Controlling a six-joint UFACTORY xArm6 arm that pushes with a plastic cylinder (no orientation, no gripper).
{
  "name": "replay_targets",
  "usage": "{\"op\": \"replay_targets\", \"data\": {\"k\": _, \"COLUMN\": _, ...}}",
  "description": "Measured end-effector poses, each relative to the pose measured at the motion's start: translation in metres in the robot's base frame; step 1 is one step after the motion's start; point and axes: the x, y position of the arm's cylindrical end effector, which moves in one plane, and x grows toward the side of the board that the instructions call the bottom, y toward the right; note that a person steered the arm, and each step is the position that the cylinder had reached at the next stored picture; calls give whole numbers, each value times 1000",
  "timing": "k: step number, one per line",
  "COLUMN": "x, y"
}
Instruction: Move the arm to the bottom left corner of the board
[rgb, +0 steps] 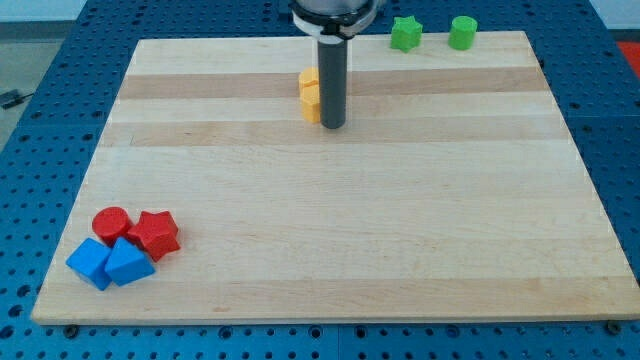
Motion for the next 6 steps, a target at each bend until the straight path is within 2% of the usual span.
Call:
{"op": "replay_targets", "data": {"k": 2, "x": -30, "y": -5}}
{"op": "replay_targets", "data": {"k": 3, "x": -5, "y": -4}}
{"op": "replay_targets", "data": {"k": 4, "x": 31, "y": 23}}
{"op": "replay_targets", "data": {"k": 5, "x": 110, "y": 30}}
{"op": "replay_targets", "data": {"k": 6, "x": 215, "y": 17}}
